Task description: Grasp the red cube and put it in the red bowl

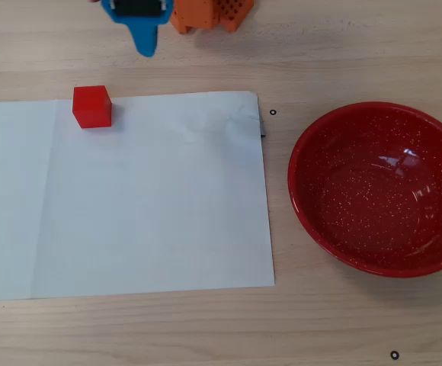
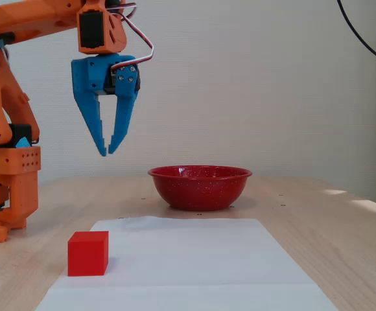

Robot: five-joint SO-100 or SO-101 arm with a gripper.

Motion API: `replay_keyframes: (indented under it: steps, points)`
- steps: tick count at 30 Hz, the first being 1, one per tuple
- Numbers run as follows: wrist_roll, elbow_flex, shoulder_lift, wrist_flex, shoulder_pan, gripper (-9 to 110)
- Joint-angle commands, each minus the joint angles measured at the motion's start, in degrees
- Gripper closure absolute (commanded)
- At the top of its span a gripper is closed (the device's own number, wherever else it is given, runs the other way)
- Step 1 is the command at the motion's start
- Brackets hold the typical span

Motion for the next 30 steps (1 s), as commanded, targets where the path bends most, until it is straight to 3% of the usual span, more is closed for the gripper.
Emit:
replay_keyframes:
  steps: [1, 21, 30]
  points:
    - [4.04, -7.03, 0.53, 1.49, -2.90, 101]
    - [28.39, -22.41, -18.63, 7.91, -20.13, 96]
    - [33.93, -23.20, -20.92, 8.53, -24.61, 82]
